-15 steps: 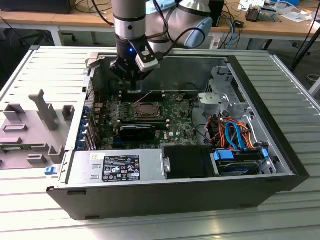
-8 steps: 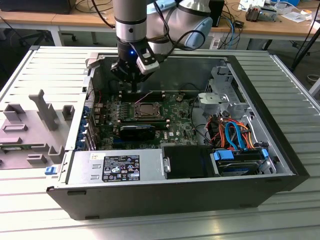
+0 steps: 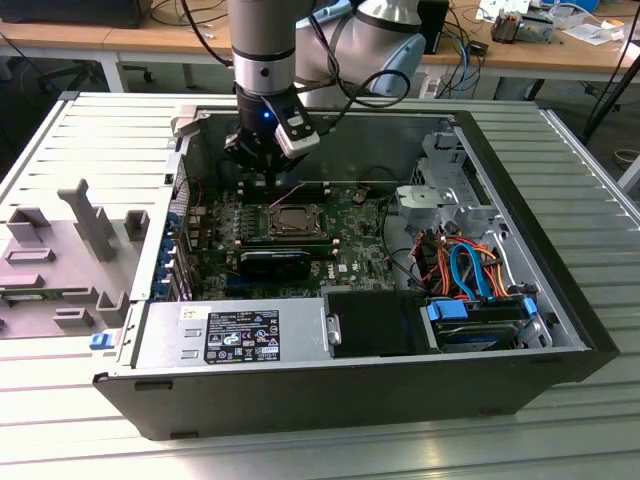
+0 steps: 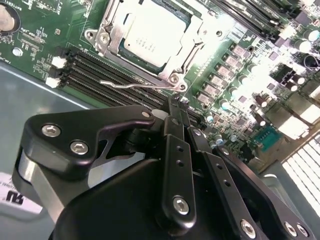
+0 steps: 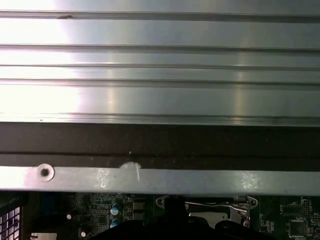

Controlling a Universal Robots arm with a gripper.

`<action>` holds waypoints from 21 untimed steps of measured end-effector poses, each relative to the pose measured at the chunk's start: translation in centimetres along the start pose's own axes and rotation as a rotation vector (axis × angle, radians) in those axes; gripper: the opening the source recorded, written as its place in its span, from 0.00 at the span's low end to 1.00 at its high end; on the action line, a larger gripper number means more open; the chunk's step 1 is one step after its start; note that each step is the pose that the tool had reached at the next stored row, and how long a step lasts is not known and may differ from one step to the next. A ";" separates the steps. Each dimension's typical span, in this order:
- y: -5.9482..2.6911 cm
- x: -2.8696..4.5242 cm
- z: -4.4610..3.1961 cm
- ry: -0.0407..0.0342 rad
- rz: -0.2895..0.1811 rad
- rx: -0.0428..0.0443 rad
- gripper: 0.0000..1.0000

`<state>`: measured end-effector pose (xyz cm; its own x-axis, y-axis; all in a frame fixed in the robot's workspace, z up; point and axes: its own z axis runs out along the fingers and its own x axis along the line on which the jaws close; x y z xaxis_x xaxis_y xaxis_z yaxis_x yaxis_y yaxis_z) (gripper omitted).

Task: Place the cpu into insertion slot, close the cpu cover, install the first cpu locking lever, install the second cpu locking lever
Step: 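Install the first cpu locking lever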

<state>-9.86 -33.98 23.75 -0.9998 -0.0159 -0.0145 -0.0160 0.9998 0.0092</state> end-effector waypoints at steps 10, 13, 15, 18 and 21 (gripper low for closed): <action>0.02 -0.66 1.71 0.0001 -0.014 0.0000 0.11; 0.24 -1.95 2.40 0.0005 -0.056 -0.0006 0.11; 0.23 -2.20 2.47 0.0006 -0.056 -0.0005 0.11; 0.23 -2.53 2.58 0.0007 -0.056 -0.0004 0.11; 0.22 -2.85 2.68 0.0006 -0.056 -0.0005 0.11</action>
<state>-6.97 -33.69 21.11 -0.9973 -0.0718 -0.0144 -0.0719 0.9974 0.0089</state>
